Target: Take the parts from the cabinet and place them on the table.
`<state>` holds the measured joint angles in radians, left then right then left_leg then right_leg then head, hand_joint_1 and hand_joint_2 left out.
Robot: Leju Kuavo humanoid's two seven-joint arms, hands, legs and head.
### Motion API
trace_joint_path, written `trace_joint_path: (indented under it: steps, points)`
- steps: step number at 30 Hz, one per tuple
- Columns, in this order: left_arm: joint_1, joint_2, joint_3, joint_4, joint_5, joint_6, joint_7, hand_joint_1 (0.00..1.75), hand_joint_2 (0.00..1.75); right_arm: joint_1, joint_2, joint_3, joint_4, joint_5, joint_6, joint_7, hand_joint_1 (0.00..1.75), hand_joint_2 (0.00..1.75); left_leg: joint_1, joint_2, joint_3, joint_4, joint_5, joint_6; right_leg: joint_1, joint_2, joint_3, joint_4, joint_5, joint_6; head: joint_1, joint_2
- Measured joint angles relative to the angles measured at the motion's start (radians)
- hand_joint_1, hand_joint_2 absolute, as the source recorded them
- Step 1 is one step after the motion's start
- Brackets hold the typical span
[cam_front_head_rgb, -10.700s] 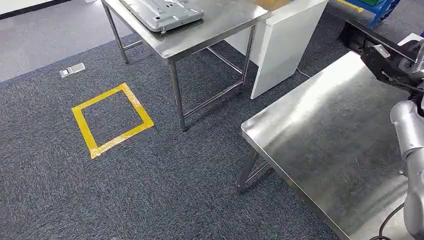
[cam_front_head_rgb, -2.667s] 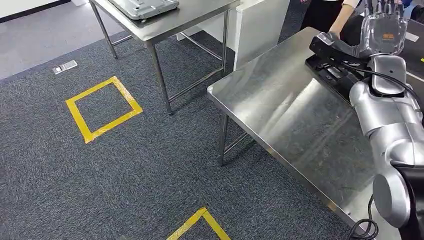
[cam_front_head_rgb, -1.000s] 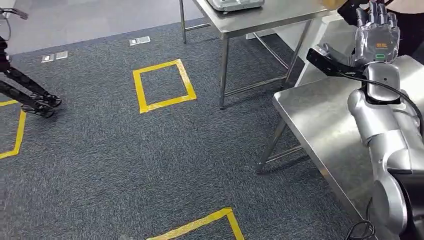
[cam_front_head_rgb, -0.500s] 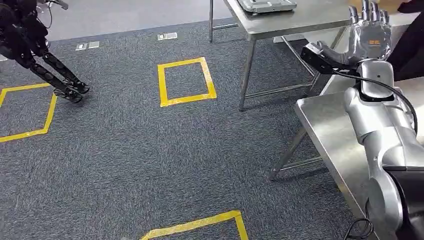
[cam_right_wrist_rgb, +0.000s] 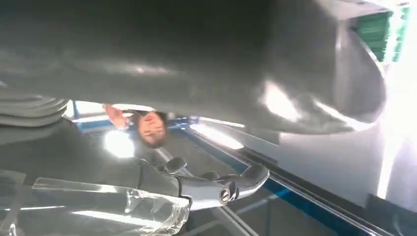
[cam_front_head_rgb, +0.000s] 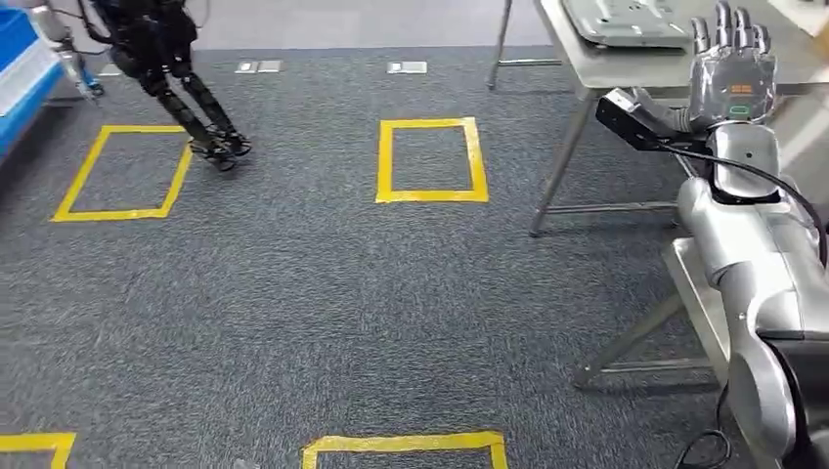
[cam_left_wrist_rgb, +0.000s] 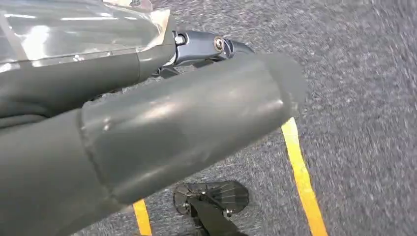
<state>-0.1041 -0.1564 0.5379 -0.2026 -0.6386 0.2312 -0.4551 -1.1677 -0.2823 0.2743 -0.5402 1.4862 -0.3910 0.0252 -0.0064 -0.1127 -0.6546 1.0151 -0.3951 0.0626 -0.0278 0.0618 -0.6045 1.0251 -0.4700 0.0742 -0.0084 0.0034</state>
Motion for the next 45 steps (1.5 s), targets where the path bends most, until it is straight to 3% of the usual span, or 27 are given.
trace_joint_path:
  steps: [2,4,5,6,7,9,11,13,14,15,16,20,22,23,25,26,28,30,31,32,35,38,40,41,43,44,45]
  points:
    - [0.002,0.0,0.0,0.0,0.0,0.0,0.001,0.0,0.0,0.0,0.0,0.002,0.0,0.0,-0.003,0.001,0.0,0.0,-0.005,-0.02,-0.007,0.003,0.001,-0.009,0.011,-0.023,0.01,-0.006,0.007,-0.024,-0.003,0.0]
    - [0.008,0.0,0.0,0.0,-0.002,0.0,0.006,0.0,0.0,0.0,0.007,0.004,0.0,0.0,-0.003,0.001,0.0,0.0,-0.003,-0.037,-0.01,-0.002,0.007,-0.019,0.014,-0.038,0.013,-0.006,0.01,-0.036,-0.002,0.0]
    - [0.009,0.003,0.0,0.0,-0.002,0.0,0.008,0.0,0.0,-0.001,0.012,0.005,0.0,0.001,-0.003,0.001,0.0,0.0,-0.003,-0.025,-0.014,0.003,0.002,-0.021,0.0,-0.05,0.015,-0.014,0.016,-0.044,-0.003,0.0]
    - [0.009,0.002,0.0,0.0,-0.003,0.0,0.008,0.0,0.0,-0.002,0.013,0.005,0.0,0.001,-0.003,0.001,0.0,0.0,-0.01,0.046,-0.021,0.029,-0.022,-0.03,0.003,-0.059,0.019,-0.014,0.016,-0.05,-0.005,0.0]
    - [0.007,0.001,0.0,0.0,-0.007,0.0,0.01,0.0,0.0,-0.003,0.013,0.005,0.0,0.001,-0.003,0.001,0.0,0.0,-0.006,0.079,-0.045,0.079,-0.054,-0.037,0.006,-0.069,0.02,-0.014,0.014,-0.065,-0.008,0.0]
    - [0.004,0.001,0.0,0.0,-0.01,0.0,0.013,0.0,0.0,-0.006,0.011,0.005,0.0,0.001,-0.004,0.001,0.0,0.0,0.005,0.105,-0.12,0.237,-0.126,-0.046,0.013,-0.093,0.022,-0.014,0.012,-0.069,-0.008,0.0]
    - [0.005,-0.002,0.0,0.0,-0.01,0.0,0.016,0.0,0.0,-0.004,0.011,0.006,0.0,0.001,-0.004,0.0,0.0,0.0,0.015,0.108,-0.162,0.315,-0.14,-0.052,0.015,-0.116,0.023,-0.014,0.009,-0.071,-0.008,0.0]
    - [0.004,-0.002,0.0,0.0,-0.009,0.001,0.016,0.0,0.0,-0.005,0.014,0.006,0.0,0.002,-0.003,-0.001,0.0,0.0,0.019,0.117,-0.113,0.215,-0.08,-0.053,0.015,-0.137,0.026,-0.014,0.007,-0.072,-0.009,0.0]
    - [0.004,-0.002,0.0,0.0,-0.009,0.002,0.016,0.0,0.0,-0.006,0.016,0.006,0.0,0.002,-0.003,-0.001,0.0,0.0,0.019,0.138,-0.058,0.118,-0.038,-0.05,0.015,-0.147,0.029,-0.014,0.003,-0.069,-0.008,0.0]
    - [0.003,-0.002,0.0,0.0,-0.009,0.002,0.016,0.0,0.0,-0.007,0.016,0.007,0.0,0.002,-0.003,-0.001,0.0,0.0,0.015,0.188,-0.014,0.045,-0.016,-0.045,0.017,-0.155,0.032,-0.014,0.001,-0.066,-0.01,0.0]
    - [0.0,-0.002,0.0,0.0,-0.009,0.002,0.016,0.0,0.0,-0.008,0.015,0.007,0.0,0.003,-0.003,-0.001,0.0,0.0,0.0,0.21,-0.001,0.013,-0.023,-0.045,0.03,-0.164,0.03,-0.01,-0.005,-0.059,-0.01,0.0]
    - [0.003,0.0,0.002,0.0,-0.008,0.002,0.015,0.0,0.0,-0.012,0.017,0.008,0.0,0.008,-0.003,-0.01,0.0,0.0,-0.006,0.149,-0.003,0.002,-0.012,-0.018,0.034,-0.211,0.042,-0.015,-0.013,-0.04,-0.005,0.0]
    - [0.004,0.0,0.003,0.0,-0.006,0.002,0.013,0.0,0.0,-0.012,0.016,0.01,0.0,0.01,-0.003,-0.015,0.0,0.0,0.0,0.129,0.009,-0.011,-0.003,-0.001,0.02,-0.115,0.012,0.042,-0.048,-0.044,-0.007,0.0]
    - [0.001,0.001,0.004,0.0,-0.002,0.002,0.012,0.0,0.0,-0.012,0.012,0.011,0.002,0.01,-0.004,-0.015,0.0,0.0,0.001,0.113,0.008,-0.011,-0.002,0.003,0.016,-0.086,-0.025,0.126,-0.082,-0.051,-0.002,0.0]
    - [0.002,0.0,0.004,0.0,-0.002,0.002,0.011,0.0,0.0,-0.008,0.006,0.013,0.008,0.011,-0.004,-0.014,0.0,0.0,0.002,0.08,0.007,-0.011,-0.002,0.004,0.014,-0.068,-0.107,0.28,-0.131,-0.051,0.002,0.0]
    - [0.003,0.0,0.005,0.0,-0.002,0.002,0.011,0.0,0.0,-0.008,0.008,0.015,0.01,0.011,-0.003,-0.014,0.0,0.0,0.002,0.064,0.008,-0.01,-0.002,0.004,0.014,-0.066,-0.125,0.305,-0.129,-0.044,0.001,0.0]
    - [0.007,-0.001,0.005,0.0,-0.001,0.002,0.01,0.0,0.0,-0.008,0.01,0.017,0.012,0.011,-0.003,-0.014,0.0,0.0,0.004,0.035,0.008,-0.006,-0.002,0.003,0.01,-0.065,-0.093,0.219,-0.08,-0.022,0.002,0.0]
    - [0.007,-0.001,0.005,0.0,0.0,0.002,0.01,0.0,0.0,-0.01,0.01,0.018,0.012,0.011,-0.004,-0.014,0.0,0.0,0.01,0.002,0.006,0.006,-0.007,-0.007,-0.006,-0.03,-0.005,0.037,-0.005,0.003,0.003,0.0]
    - [0.007,0.0,0.006,0.0,0.0,0.002,0.01,0.0,0.0,-0.012,0.01,0.019,0.015,0.011,-0.003,-0.014,0.0,0.0,0.005,-0.011,-0.002,0.014,-0.009,-0.016,-0.006,0.002,0.005,0.016,-0.011,-0.002,0.003,0.0]
    - [0.008,0.0,0.006,0.0,0.0,0.002,0.01,0.0,0.0,-0.013,0.011,0.02,0.015,0.012,-0.003,-0.015,0.0,0.0,0.005,-0.021,-0.007,0.016,-0.008,-0.021,-0.003,-0.014,0.009,0.01,-0.005,-0.018,0.003,0.0]
    - [0.023,0.0,0.008,0.001,0.0,0.002,0.01,0.0,0.0,-0.014,0.034,0.024,0.015,0.011,-0.004,-0.016,0.0,0.0,0.011,-0.046,-0.018,0.01,0.001,-0.037,0.0,-0.042,0.008,0.01,0.001,-0.038,0.0,0.0]
    - [0.021,0.001,0.013,0.001,0.0,0.003,0.01,0.0,0.0,-0.018,0.042,0.025,0.015,0.01,-0.004,-0.018,0.0,0.0,0.007,0.077,-0.066,0.119,-0.073,-0.05,0.004,-0.069,0.012,0.007,0.002,-0.061,-0.011,0.0]
    - [0.02,0.0,0.014,0.001,0.0,0.003,0.01,0.0,0.0,-0.018,0.042,0.026,0.015,0.01,-0.004,-0.018,0.0,0.0,0.01,0.108,-0.142,0.276,-0.143,-0.051,0.014,-0.095,0.012,0.007,-0.001,-0.066,-0.01,0.0]
    - [0.021,-0.002,0.014,0.001,0.0,0.003,0.01,0.0,0.0,-0.018,0.042,0.026,0.015,0.01,-0.003,-0.018,0.0,0.0,0.01,0.11,-0.164,0.32,-0.152,-0.05,0.016,-0.106,0.012,0.007,-0.002,-0.068,-0.011,0.0]
    - [0.022,-0.002,0.016,0.001,0.0,0.003,0.01,0.0,0.0,-0.018,0.044,0.029,0.016,0.008,-0.003,-0.019,0.0,0.0,0.009,0.111,-0.131,0.261,-0.107,-0.043,0.02,-0.13,0.014,0.007,-0.005,-0.071,-0.011,0.0]
    - [0.021,-0.001,0.017,0.001,0.0,0.003,0.01,0.0,0.0,-0.019,0.045,0.029,0.015,0.001,-0.003,-0.026,0.0,0.0,0.007,0.117,-0.081,0.175,-0.066,-0.036,0.022,-0.142,0.017,0.007,-0.007,-0.072,-0.011,0.0]
    - [0.021,-0.001,0.018,0.001,-0.001,0.003,0.01,0.0,0.0,-0.021,0.045,0.029,0.015,0.0,-0.004,-0.029,0.0,0.0,0.0,0.15,-0.024,0.08,-0.03,-0.027,0.025,-0.153,0.021,0.007,-0.009,-0.075,-0.011,0.0]
